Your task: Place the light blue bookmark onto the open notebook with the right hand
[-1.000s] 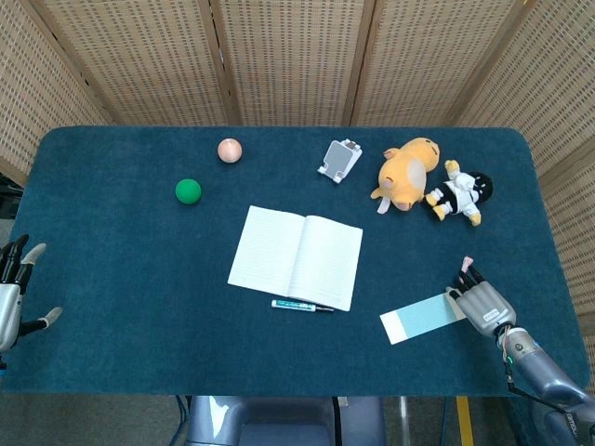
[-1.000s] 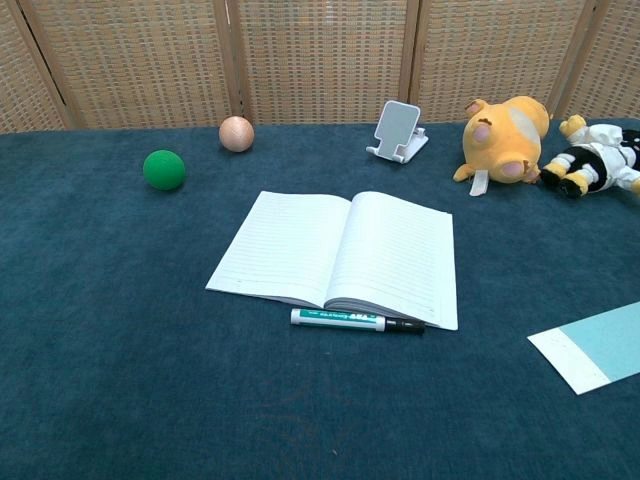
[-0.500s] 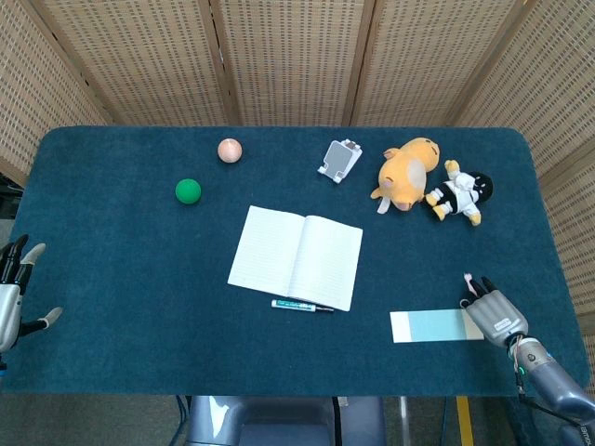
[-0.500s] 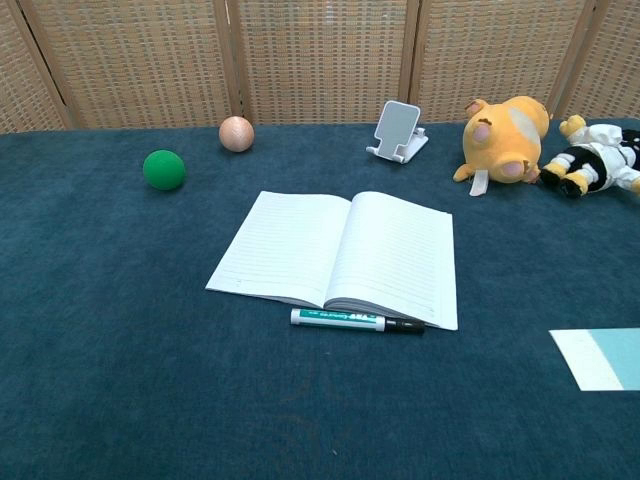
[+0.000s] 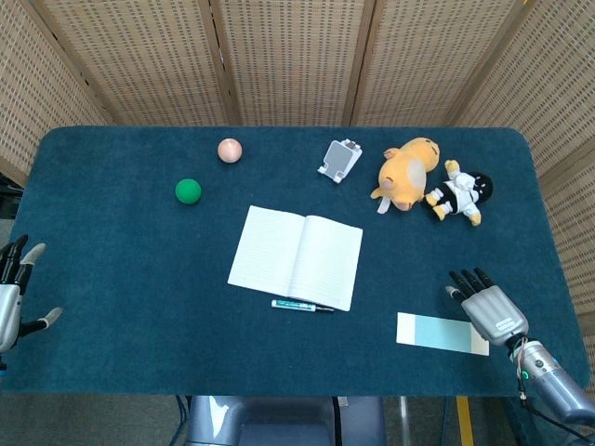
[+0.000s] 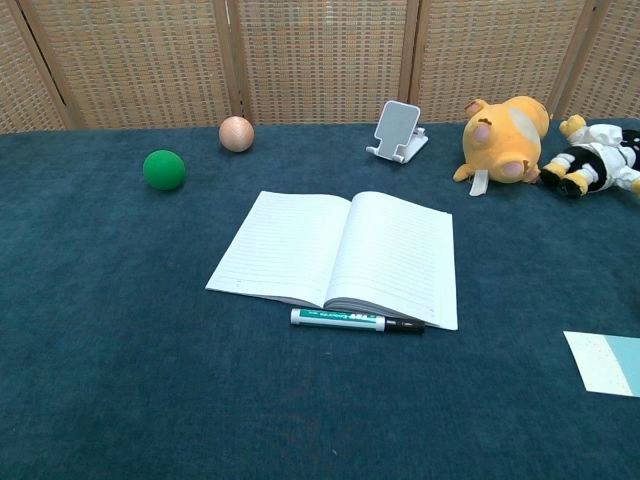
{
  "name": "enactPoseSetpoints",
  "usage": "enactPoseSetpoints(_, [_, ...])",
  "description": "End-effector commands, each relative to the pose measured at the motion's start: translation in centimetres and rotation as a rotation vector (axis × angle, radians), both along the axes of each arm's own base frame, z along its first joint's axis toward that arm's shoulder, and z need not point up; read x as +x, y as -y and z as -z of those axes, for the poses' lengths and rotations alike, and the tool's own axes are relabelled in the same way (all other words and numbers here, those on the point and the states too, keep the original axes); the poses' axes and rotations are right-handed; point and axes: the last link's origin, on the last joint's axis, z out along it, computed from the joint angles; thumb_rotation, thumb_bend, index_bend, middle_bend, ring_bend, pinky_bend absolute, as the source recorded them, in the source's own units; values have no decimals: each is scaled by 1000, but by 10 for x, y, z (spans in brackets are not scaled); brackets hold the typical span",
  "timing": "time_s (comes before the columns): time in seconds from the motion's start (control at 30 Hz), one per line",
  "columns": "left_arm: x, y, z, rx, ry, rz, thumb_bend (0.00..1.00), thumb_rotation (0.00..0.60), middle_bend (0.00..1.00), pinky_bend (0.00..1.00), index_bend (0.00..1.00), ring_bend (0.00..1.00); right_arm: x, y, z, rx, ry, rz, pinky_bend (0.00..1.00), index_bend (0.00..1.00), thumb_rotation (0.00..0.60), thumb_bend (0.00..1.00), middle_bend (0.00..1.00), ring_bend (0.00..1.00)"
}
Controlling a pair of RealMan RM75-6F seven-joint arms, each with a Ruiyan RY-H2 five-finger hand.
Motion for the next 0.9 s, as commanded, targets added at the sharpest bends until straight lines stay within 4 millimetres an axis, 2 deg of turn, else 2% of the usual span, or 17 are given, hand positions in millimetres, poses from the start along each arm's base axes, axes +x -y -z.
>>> enactPoseSetpoints(0.03, [0, 0, 0, -2, 0, 0, 0, 600, 0, 0, 0, 0, 1, -5, -2, -71, 165, 1, 32, 48, 600, 0, 0, 0])
enactPoseSetpoints(0.23, [0, 0, 1, -9, -4, 0, 0, 600, 0, 0, 0, 0, -2, -19, 11, -8, 262, 92, 17, 127, 600, 0, 0, 0])
enactPoseSetpoints(0.4, [0, 0, 1, -9, -2, -1, 0, 600, 0, 0, 0, 0, -3, -32, 22, 70, 299, 182, 17, 151, 600, 0, 0, 0])
enactPoseSetpoints(0.63, [0, -1, 0, -10, -1, -3, 0, 600, 0, 0, 0, 0, -4, -35, 29, 102, 299, 223, 17, 232, 600, 0, 0, 0])
enactPoseSetpoints(0.9, [0, -1, -1, -7, 3, -6, 0, 600, 0, 0, 0, 0, -6, -34, 37, 71, 334, 232, 17, 232, 600, 0, 0, 0])
